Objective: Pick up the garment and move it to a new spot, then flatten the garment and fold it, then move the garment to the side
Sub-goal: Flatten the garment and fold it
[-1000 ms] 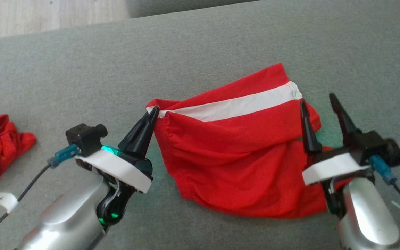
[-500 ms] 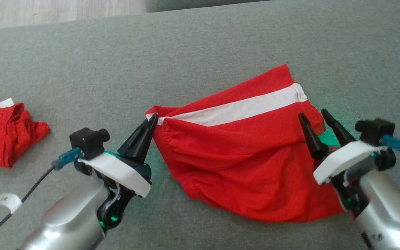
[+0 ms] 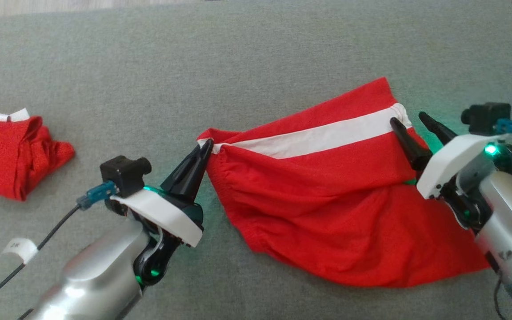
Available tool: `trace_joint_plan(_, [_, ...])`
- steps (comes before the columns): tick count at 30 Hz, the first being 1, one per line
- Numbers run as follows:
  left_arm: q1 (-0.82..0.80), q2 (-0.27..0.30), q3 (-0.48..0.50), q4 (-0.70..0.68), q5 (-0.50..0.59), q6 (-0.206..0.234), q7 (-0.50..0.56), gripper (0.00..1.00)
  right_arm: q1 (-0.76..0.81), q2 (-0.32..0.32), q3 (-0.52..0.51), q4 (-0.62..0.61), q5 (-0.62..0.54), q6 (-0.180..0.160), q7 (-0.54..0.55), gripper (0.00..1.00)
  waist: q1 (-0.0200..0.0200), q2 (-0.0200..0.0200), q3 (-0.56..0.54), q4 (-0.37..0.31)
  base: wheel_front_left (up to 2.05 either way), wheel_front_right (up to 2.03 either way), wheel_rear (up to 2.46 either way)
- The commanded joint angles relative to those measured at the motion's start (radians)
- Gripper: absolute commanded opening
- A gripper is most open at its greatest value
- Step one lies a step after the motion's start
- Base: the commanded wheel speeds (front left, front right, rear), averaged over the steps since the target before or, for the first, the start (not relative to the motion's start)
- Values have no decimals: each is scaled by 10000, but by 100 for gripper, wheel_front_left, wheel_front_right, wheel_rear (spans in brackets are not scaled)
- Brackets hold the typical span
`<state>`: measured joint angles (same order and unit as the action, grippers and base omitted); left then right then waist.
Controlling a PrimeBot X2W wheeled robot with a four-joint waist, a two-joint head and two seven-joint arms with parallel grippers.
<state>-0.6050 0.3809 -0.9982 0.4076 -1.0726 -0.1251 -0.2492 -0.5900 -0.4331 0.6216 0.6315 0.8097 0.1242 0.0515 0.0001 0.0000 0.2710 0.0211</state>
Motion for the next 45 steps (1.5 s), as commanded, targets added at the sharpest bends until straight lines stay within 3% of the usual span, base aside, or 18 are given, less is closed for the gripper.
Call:
trace_joint_plan(1, [-495,154,322,-206,82,-55,-125,0,-304,-120,328,-7,56,65,-152,100,-1,0,53,71,0,0,0])
trace_joint_plan(5, [-594,54,297,-208,60,-55,-125,0,-681,-97,869,532,135,65,-323,100,-1,0,108,200,0,0,0])
trace_joint_plan(6, [-608,27,293,-201,56,-55,-125,0,-752,-99,990,639,168,65,-371,95,-1,0,118,228,0,0,0])
trace_joint_plan(7, [-621,-3,296,-192,57,-55,-125,0,-817,-103,1085,747,210,65,-439,78,-1,0,126,255,0,0,0])
trace_joint_plan(8, [-621,-3,296,-192,57,-55,-125,0,-817,-103,1085,747,210,65,-439,78,-1,0,126,255,0,0,0])
trace_joint_plan(11, [-646,-97,330,-148,71,-55,-125,0,-1017,-144,1358,1086,200,65,-716,8,-1,0,132,317,0,0,0])
trace_joint_plan(12, [-646,-118,343,-136,79,-55,-125,0,-1092,-151,1400,1209,193,65,-866,0,-1,0,127,327,0,0,0])
trace_joint_plan(19, [-566,-108,690,-72,247,-55,-125,0,-1469,-108,1598,1867,339,65,-1734,0,-1,0,-57,221,0,0,0])
trace_joint_plan(26, [-1683,-157,1223,-260,1042,-55,-125,0,-2627,-640,1170,2178,65,65,-2828,0,-1,0,-181,-173,0,0,0])
trace_joint_plan(32, [-4756,-814,1788,662,1899,-55,-126,0,-5040,-940,-66,2562,-919,65,-3109,0,-1,0,370,-655,0,0,0])
trace_joint_plan(37, [-6966,-1481,3030,1516,2821,-55,-126,0,-6779,-827,-1994,2154,-2315,65,-3128,0,-1,0,626,-1076,0,0,0])
trace_joint_plan(40, [-7394,-1790,3411,1546,3284,-55,-126,0,-7005,-672,-2993,1701,-3081,65,-3129,0,-1,0,598,-1191,0,0,0])
trace_joint_plan(45, [-6523,-1795,2737,1458,3161,-55,-126,0,-6094,-456,-3562,1230,-3663,65,-3131,0,-1,0,513,-1271,0,0,0])
